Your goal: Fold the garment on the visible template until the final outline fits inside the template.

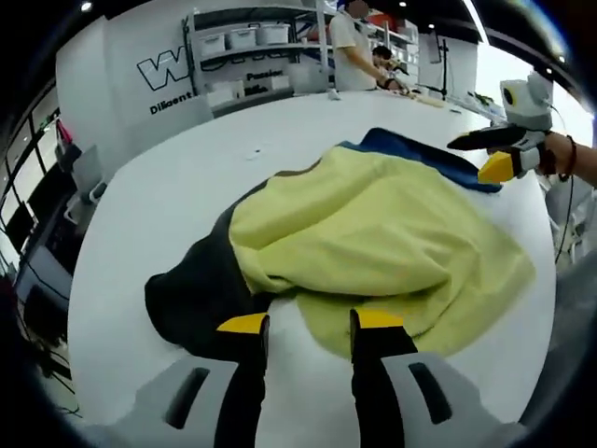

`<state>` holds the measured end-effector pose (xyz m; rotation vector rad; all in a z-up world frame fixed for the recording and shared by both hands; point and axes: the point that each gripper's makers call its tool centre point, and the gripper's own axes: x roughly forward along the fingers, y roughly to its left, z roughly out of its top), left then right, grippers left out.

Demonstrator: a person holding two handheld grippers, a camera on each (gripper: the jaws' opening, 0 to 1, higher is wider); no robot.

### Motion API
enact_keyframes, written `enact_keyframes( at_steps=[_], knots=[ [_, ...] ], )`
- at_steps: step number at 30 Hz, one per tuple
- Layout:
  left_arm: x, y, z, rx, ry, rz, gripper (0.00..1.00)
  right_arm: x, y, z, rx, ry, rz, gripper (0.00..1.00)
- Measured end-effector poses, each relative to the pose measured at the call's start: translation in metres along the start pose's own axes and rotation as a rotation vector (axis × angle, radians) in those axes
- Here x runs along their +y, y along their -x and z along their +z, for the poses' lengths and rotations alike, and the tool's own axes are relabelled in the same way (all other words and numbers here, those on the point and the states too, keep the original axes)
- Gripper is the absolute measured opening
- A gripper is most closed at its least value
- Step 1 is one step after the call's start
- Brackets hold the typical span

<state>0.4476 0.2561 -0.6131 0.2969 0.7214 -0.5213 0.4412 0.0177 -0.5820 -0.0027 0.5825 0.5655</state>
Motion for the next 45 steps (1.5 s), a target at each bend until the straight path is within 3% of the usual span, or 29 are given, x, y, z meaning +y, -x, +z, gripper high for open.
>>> enact_keyframes(
  at_steps=[6, 9, 12, 22, 28, 30, 35, 37, 38, 41, 43, 45],
  knots=[
    [-0.003, -0.006, -0.005, 0.015, 0.004, -0.011, 0.33, 0.014, 0.007, -0.015, 0.019, 0.003, 0.011, 0.86],
    [0.003, -0.010, -0.001, -0.009, 0.042, 0.013, 0.32, 0.022, 0.011, -0.025, 0.039, 0.013, 0.016, 0.86],
    [0.005, -0.015, -0.002, 0.003, 0.057, 0.005, 0.28, 0.032, 0.017, -0.037, 0.050, 0.017, 0.026, 0.85],
    [-0.002, -0.028, 0.000, 0.021, 0.017, -0.023, 0.27, 0.047, 0.041, -0.071, 0.113, 0.004, 0.055, 0.85],
    [-0.004, -0.033, 0.005, 0.005, -0.003, -0.033, 0.26, 0.049, 0.049, -0.076, 0.123, 0.013, 0.052, 0.85],
    [-0.006, -0.034, 0.006, 0.010, 0.021, -0.044, 0.24, 0.051, 0.050, -0.080, 0.133, 0.022, 0.050, 0.84],
    [-0.007, -0.034, 0.007, 0.027, -0.012, -0.051, 0.21, 0.059, 0.051, -0.087, 0.153, 0.054, 0.055, 0.84],
    [-0.008, -0.033, 0.006, 0.034, -0.009, -0.052, 0.16, 0.063, 0.051, -0.088, 0.155, 0.042, 0.067, 0.84],
    [-0.009, -0.033, 0.005, 0.043, -0.013, -0.053, 0.06, 0.066, 0.051, -0.089, 0.156, 0.043, 0.069, 0.84],
    [-0.009, -0.030, 0.005, 0.047, -0.036, -0.042, 0.05, 0.074, 0.051, -0.090, 0.162, 0.070, 0.071, 0.82],
    [-0.010, -0.029, 0.006, 0.055, -0.039, -0.039, 0.04, 0.078, 0.050, -0.092, 0.165, 0.069, 0.063, 0.80],
    [-0.010, -0.028, 0.005, 0.063, -0.039, -0.039, 0.04, 0.075, 0.048, -0.096, 0.175, 0.051, 0.017, 0.70]
  ],
)
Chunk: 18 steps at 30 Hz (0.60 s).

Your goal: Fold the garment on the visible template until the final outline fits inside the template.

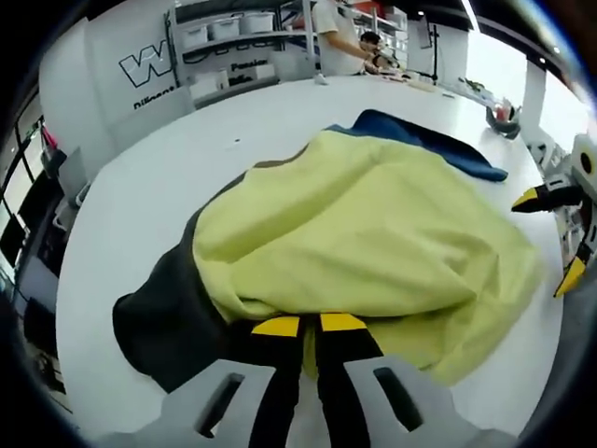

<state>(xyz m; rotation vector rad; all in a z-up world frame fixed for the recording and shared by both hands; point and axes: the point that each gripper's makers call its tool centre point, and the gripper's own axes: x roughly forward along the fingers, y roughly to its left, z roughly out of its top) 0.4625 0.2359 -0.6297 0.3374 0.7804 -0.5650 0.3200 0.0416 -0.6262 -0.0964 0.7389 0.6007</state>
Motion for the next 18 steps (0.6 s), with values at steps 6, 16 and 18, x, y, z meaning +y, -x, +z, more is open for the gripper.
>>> enact_keyframes(
  at_steps=[6, 16, 18],
  knots=[
    [-0.003, 0.007, -0.005, 0.025, -0.050, 0.007, 0.03, -0.007, -0.001, -0.008, 0.050, 0.017, -0.022, 0.51],
    [0.002, 0.037, -0.017, 0.012, 0.059, 0.035, 0.03, -0.022, 0.004, -0.016, 0.100, 0.117, -0.087, 0.01],
    [0.003, 0.040, -0.021, 0.014, 0.061, 0.050, 0.03, -0.026, 0.005, -0.015, 0.102, 0.119, -0.090, 0.00]
  ],
)
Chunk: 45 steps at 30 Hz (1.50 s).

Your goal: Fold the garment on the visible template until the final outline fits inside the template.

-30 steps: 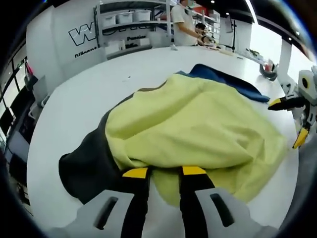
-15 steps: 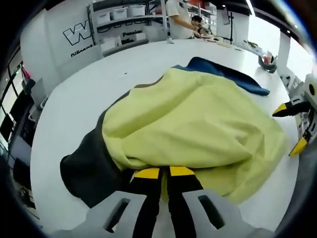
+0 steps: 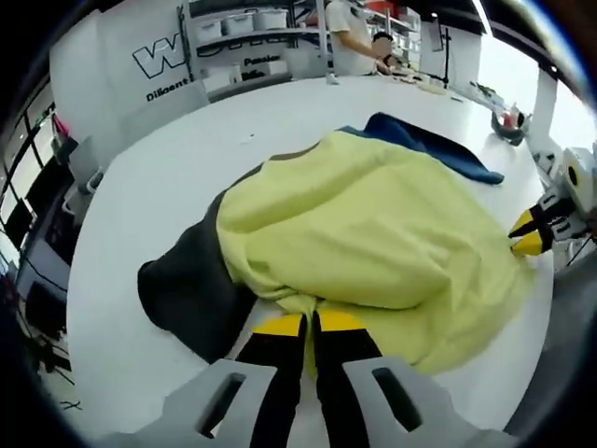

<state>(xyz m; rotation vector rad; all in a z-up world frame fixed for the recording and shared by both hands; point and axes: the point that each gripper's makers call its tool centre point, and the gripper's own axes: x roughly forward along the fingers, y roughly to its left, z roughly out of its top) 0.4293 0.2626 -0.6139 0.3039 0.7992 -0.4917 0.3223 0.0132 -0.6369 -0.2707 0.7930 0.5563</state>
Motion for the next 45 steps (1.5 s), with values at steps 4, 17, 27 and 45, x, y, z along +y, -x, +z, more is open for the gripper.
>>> enact_keyframes(
  at_steps=[4, 17, 27, 45],
  knots=[
    [0.000, 0.009, -0.011, 0.008, 0.029, 0.029, 0.03, 0.001, -0.002, -0.003, 0.002, -0.057, -0.001, 0.00],
    [-0.002, 0.033, -0.045, 0.064, 0.069, 0.095, 0.03, 0.000, -0.002, -0.004, 0.023, -0.075, -0.018, 0.00],
    [-0.016, 0.057, -0.074, 0.127, 0.097, 0.105, 0.03, -0.001, -0.002, -0.004, 0.032, -0.079, -0.021, 0.00],
    [-0.051, 0.089, -0.100, 0.225, 0.037, 0.067, 0.04, -0.030, 0.009, -0.016, 0.107, -0.005, -0.092, 0.00]
  ],
)
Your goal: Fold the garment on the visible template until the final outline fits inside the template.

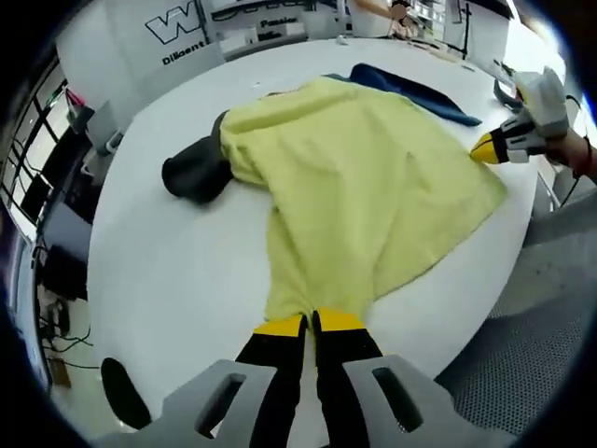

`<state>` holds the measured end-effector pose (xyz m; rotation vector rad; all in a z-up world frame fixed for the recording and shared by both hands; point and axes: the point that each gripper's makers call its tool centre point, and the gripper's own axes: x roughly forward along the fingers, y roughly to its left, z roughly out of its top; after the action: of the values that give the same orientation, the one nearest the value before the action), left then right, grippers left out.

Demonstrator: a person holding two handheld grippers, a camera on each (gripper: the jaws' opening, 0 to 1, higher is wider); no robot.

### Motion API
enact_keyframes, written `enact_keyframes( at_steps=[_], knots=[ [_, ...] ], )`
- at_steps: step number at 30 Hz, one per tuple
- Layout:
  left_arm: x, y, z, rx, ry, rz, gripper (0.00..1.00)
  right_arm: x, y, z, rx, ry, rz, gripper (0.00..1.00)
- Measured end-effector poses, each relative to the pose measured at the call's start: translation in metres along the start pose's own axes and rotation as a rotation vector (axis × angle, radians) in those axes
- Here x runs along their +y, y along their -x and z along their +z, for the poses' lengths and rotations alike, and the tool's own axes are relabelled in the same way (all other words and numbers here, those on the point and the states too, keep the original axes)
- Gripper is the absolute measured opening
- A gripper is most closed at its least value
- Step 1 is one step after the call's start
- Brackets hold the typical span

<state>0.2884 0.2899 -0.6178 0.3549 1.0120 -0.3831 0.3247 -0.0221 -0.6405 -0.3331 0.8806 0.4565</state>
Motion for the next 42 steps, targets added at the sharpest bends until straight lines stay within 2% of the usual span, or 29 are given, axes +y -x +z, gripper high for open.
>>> enact_keyframes(
  at_steps=[7, 11, 17, 19, 20, 22, 23, 26, 28, 29, 30, 34, 37, 42],
  knots=[
    [-0.007, 0.008, -0.009, 0.033, -0.007, 0.003, 0.02, -0.008, 0.005, -0.007, 0.004, -0.023, 0.000, 0.00],
    [-0.020, 0.009, -0.018, 0.045, -0.001, -0.033, 0.02, -0.013, 0.006, -0.010, 0.007, -0.036, -0.013, 0.00],
    [-0.024, 0.011, -0.021, 0.051, 0.022, -0.046, 0.02, -0.015, 0.007, -0.011, 0.003, -0.038, -0.010, 0.00],
    [-0.019, 0.015, -0.023, 0.060, 0.047, -0.030, 0.02, -0.014, 0.007, -0.011, 0.000, -0.045, -0.008, 0.00],
    [-0.018, 0.016, -0.023, 0.054, 0.047, -0.031, 0.02, -0.014, 0.007, -0.011, -0.001, -0.046, -0.009, 0.00],
    [-0.012, 0.020, -0.021, 0.032, 0.098, -0.030, 0.02, -0.014, 0.008, -0.011, -0.003, -0.044, -0.009, 0.00],
    [-0.012, 0.021, -0.021, 0.032, 0.093, -0.035, 0.02, -0.014, 0.008, -0.011, -0.007, -0.038, -0.008, 0.00],
    [0.005, 0.026, -0.018, 0.002, 0.096, 0.007, 0.03, -0.011, 0.011, -0.001, -0.068, -0.073, 0.010, 0.03],
    [0.015, 0.029, -0.014, -0.021, 0.119, 0.027, 0.04, -0.010, 0.017, 0.002, -0.087, -0.119, 0.018, 0.13],
    [0.018, 0.030, -0.008, -0.062, 0.134, 0.022, 0.06, -0.011, 0.018, 0.003, -0.090, -0.122, 0.020, 0.17],
    [0.020, 0.029, -0.005, -0.078, 0.164, 0.024, 0.09, -0.010, 0.020, 0.003, -0.094, -0.133, 0.027, 0.19],
    [0.024, 0.022, -0.002, -0.097, 0.220, 0.004, 0.26, -0.004, 0.025, 0.004, -0.109, -0.176, 0.059, 0.25],
    [0.022, 0.013, -0.004, -0.095, 0.233, -0.009, 0.37, 0.002, 0.030, -0.002, -0.094, -0.189, 0.077, 0.31],
    [0.020, -0.004, -0.015, -0.045, 0.235, -0.016, 0.34, 0.006, 0.034, -0.017, -0.055, -0.195, 0.078, 0.30]
  ],
)
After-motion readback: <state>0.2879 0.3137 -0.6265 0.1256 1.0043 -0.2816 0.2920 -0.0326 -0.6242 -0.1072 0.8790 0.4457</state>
